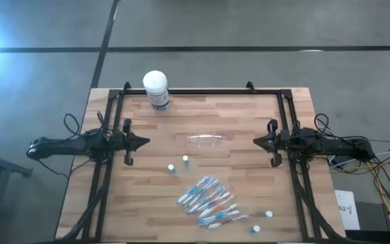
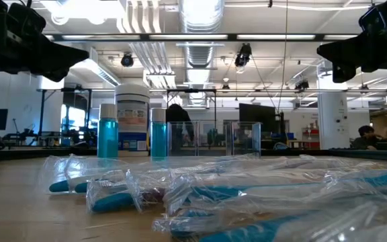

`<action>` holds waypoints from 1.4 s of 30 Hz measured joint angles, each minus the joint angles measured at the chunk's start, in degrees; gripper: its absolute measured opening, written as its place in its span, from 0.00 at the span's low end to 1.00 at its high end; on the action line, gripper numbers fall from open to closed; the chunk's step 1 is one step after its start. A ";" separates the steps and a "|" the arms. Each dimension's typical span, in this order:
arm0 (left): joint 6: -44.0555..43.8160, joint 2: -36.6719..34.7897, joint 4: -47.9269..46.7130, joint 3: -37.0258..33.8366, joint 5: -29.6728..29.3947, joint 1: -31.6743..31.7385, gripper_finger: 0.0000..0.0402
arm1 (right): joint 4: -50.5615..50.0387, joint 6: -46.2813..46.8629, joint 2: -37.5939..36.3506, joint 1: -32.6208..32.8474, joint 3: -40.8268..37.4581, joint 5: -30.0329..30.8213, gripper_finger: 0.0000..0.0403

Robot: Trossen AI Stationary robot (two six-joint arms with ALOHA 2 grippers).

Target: Pick & Place toothbrushing station

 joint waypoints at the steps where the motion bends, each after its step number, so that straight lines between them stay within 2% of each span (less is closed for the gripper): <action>1: -0.11 0.00 0.00 0.00 0.00 0.00 0.01 | 0.00 0.00 0.00 0.00 0.00 0.00 0.07; 29: -0.42 -0.02 2.19 0.02 0.00 -0.01 0.04 | 3.16 0.38 0.08 0.00 0.00 0.01 0.07; 42: -0.34 0.02 2.16 0.02 -0.73 -0.03 0.03 | 2.39 -6.46 2.01 -0.02 0.00 0.11 0.07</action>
